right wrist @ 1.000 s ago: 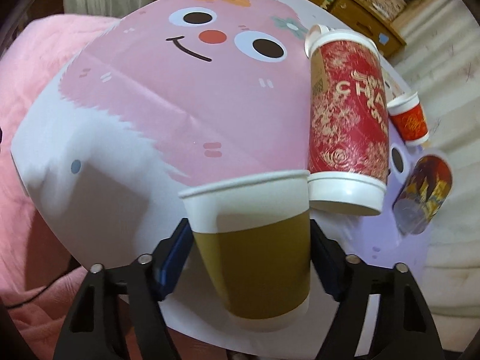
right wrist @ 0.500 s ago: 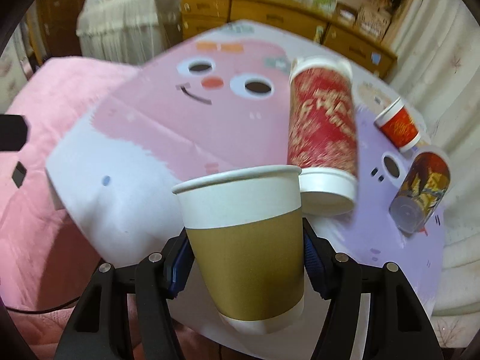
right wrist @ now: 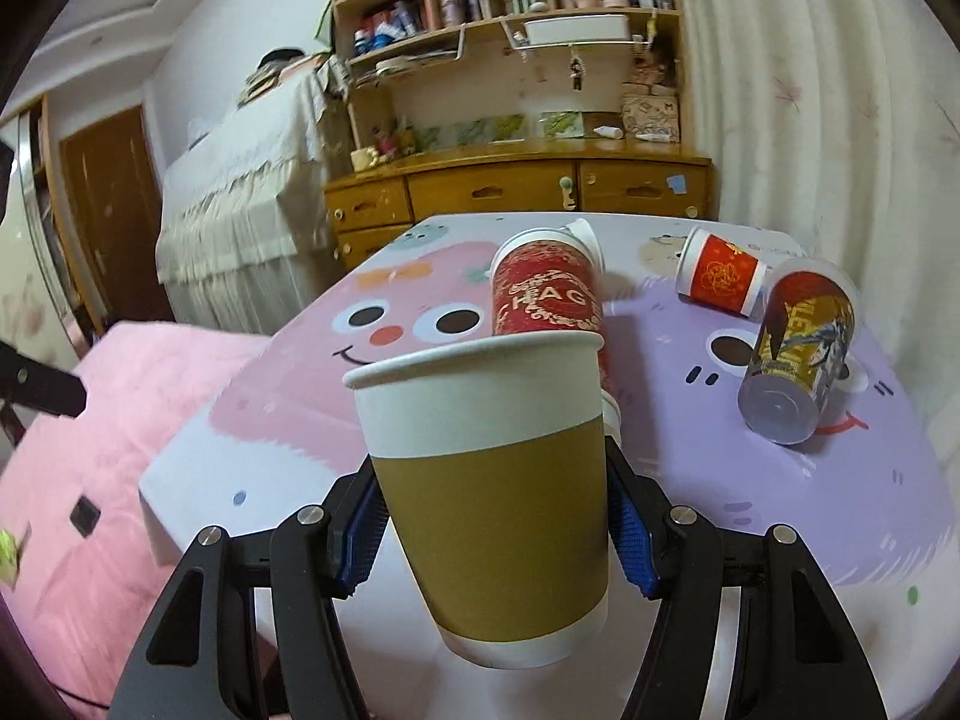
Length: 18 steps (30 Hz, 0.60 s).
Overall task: Flip cup upright
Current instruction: 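Rotate the held brown cup mouth-up with the right gripper and lower it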
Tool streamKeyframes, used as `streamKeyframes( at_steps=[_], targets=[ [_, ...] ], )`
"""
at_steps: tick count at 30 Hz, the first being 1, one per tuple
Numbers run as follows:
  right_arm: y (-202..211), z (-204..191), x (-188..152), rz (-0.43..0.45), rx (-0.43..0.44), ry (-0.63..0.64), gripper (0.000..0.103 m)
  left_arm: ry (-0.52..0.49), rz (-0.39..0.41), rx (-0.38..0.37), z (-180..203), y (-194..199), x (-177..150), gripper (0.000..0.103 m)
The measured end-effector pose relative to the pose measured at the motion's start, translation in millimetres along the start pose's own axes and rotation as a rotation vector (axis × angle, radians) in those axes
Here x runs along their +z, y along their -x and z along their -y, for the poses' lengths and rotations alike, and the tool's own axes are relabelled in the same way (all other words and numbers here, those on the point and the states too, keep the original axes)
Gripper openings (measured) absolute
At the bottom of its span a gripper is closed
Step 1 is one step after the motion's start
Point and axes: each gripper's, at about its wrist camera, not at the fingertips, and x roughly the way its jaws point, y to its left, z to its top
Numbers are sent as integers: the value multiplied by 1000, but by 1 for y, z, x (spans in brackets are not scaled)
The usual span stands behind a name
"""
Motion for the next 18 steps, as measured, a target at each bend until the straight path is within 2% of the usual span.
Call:
streamKeyframes(
  at_steps=[4,10,18],
  targets=[
    [-11,4,-4,6,7,-28,65,-7,3,1,1,1,1,81],
    [-26,-6,-11,-8,20,-4,65,-37,22,-9,17,7,5,81],
    [-44,-16,-12,-35,35,-1,65,-41,7,-10,27,6,4,81]
  ],
)
